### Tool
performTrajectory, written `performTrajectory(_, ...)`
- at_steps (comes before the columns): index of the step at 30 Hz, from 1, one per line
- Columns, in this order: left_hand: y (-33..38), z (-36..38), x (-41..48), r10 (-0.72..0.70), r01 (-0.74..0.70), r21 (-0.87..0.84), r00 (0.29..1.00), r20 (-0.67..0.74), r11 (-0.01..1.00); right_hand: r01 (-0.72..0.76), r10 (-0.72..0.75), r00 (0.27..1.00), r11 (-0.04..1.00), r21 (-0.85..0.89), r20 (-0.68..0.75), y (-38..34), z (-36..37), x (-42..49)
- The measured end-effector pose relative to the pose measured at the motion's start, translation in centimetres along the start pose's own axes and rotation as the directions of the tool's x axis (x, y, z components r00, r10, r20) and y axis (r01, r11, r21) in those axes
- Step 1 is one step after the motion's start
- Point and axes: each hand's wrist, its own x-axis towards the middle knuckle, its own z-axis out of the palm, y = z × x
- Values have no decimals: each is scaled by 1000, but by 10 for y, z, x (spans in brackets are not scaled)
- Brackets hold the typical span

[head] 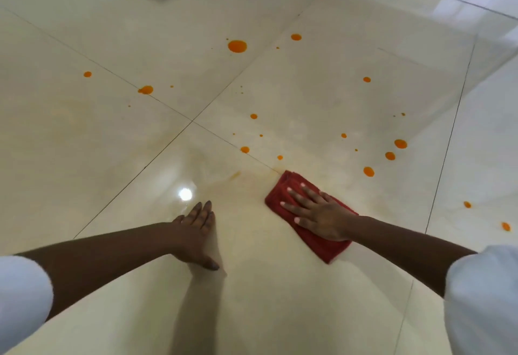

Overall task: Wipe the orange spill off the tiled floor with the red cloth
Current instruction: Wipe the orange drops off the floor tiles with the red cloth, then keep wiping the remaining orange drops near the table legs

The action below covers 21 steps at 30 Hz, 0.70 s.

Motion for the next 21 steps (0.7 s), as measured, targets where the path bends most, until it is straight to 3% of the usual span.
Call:
performTrajectory(2,10,-11,-3,-48,48,-6,998,38,999,27,-30,998,998,49,50,0,-14,-7)
performTrajectory(4,21,-15,-6,-87,88,-28,996,12,996,18,3,996,970,243,-85,-5,-21,-11)
performTrajectory(5,24,-16,-8,-108,107,-53,994,-12,993,-29,111,973,928,372,-201,-7,-22,-14)
performTrajectory(7,32,-15,-13,-150,143,-113,987,-60,983,-215,411,852,838,501,-323,-11,-18,-23)
performTrajectory(9,41,-14,-17,-206,182,-161,968,-146,970,-389,579,770,759,522,-269,-18,-11,-26)
performTrajectory(11,59,-21,-18,-248,173,-262,925,-287,950,-417,620,757,703,577,-208,-23,-10,-24)
performTrajectory(13,83,-27,-14,-297,64,-502,867,-401,863,-397,639,743,659,638,-197,-27,-15,-19)
performTrajectory(15,106,-35,-12,-345,-105,-803,865,-365,586,-387,667,716,624,679,-206,-30,-19,-19)
performTrajectory(17,123,-41,-13,-288,-199,-973,931,-226,118,-318,687,688,576,753,-235,-41,-23,-27)
performTrajectory(19,132,-47,-16,-134,-180,-941,980,-147,-287,-185,564,780,622,761,-271,-60,-27,-40)
performTrajectory(21,133,-45,-16,-59,-152,-848,988,-142,-508,-30,298,931,638,770,-211,-81,-28,-49)
